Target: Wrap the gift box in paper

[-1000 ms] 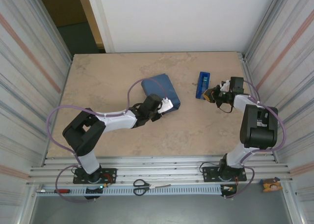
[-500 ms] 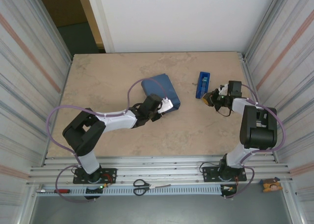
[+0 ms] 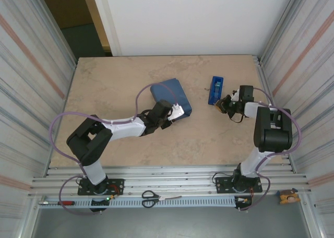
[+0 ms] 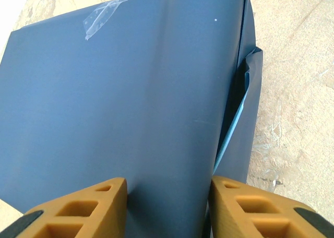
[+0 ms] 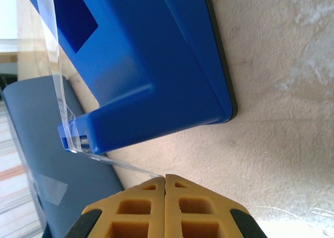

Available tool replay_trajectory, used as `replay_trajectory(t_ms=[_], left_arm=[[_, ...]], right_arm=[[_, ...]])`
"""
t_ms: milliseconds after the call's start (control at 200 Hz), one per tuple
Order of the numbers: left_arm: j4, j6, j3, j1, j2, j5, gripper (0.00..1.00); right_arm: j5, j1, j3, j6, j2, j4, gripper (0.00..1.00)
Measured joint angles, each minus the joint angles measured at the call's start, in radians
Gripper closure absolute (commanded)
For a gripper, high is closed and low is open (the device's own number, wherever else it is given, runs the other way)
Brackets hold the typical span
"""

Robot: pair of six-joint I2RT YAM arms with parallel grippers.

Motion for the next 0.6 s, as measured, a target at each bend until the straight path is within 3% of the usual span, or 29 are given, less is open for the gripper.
replay_trajectory(t_ms=[601], left_arm=[[0.000,0.000,0.000,-0.004,0.001,0.000,0.57]], right_arm=[[0.193,0.043,0.150,-0.098,0.042,-0.225,1.00]])
